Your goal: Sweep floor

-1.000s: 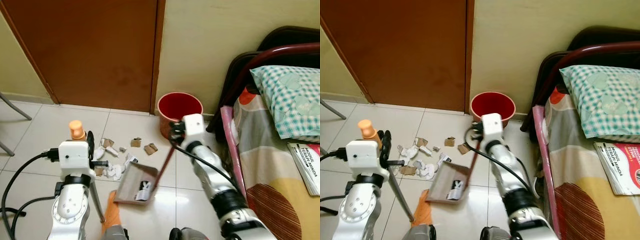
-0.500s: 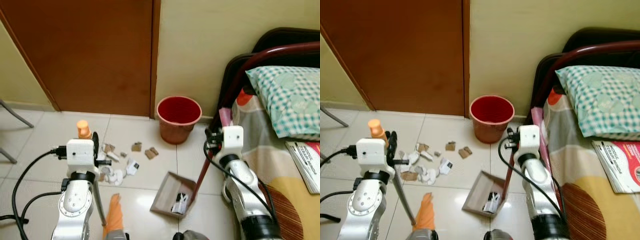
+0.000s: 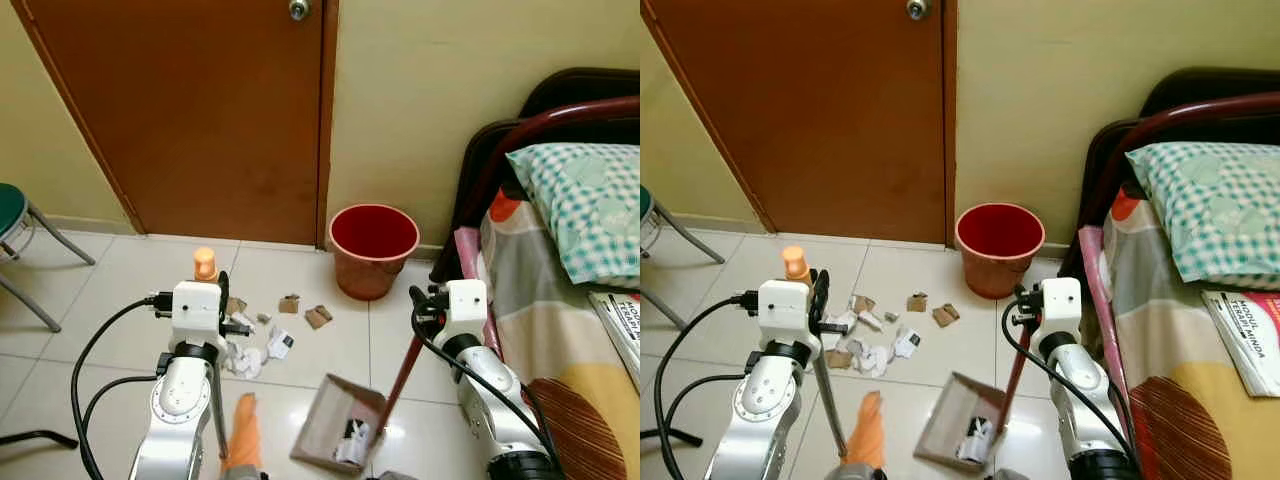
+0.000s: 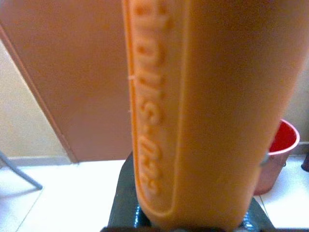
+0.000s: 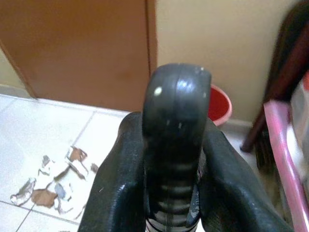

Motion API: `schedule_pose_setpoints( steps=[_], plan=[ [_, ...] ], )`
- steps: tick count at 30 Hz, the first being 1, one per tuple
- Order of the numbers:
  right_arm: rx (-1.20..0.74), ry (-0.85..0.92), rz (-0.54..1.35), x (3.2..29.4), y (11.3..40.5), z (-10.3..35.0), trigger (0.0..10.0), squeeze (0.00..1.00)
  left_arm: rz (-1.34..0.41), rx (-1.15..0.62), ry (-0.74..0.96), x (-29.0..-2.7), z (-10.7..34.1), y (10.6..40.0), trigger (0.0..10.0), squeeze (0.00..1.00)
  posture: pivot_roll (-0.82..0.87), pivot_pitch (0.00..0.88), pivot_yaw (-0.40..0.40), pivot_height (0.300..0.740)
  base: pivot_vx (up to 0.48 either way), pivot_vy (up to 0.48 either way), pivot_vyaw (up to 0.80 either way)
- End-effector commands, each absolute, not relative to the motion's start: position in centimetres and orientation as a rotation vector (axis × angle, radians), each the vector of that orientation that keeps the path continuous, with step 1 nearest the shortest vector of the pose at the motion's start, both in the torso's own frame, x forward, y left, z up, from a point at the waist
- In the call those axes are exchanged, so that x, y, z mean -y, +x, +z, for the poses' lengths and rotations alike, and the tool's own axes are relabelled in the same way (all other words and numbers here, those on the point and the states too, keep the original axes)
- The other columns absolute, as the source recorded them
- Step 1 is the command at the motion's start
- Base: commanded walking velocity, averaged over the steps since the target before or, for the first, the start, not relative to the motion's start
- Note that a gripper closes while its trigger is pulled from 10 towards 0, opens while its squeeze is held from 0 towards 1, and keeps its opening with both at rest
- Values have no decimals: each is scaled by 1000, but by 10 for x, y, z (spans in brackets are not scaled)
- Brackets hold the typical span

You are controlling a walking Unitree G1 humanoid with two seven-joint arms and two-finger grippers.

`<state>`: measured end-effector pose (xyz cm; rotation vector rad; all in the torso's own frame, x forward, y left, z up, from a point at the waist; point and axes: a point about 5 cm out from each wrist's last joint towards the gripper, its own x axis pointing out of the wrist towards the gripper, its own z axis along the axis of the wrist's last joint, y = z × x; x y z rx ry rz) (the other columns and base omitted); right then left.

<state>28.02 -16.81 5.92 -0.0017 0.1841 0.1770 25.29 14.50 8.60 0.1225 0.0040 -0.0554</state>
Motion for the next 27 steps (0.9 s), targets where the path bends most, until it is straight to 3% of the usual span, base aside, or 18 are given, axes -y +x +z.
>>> schedule_pose_setpoints(
  steps=[1,12,27],
  plan=[
    [-24,-52,252,161,290,92,10000,0,-74,61,87,-146,98,260,10000,0,10,0,8,740,0,0,0],
    [41,-155,375,168,271,98,10000,0,-41,41,49,-163,96,252,10000,0,5,0,-11,740,0,0,0],
    [-103,-231,560,178,248,76,10000,0,-66,26,35,-159,95,247,10000,0,-9,9,-19,740,0,0,0]
  ],
)
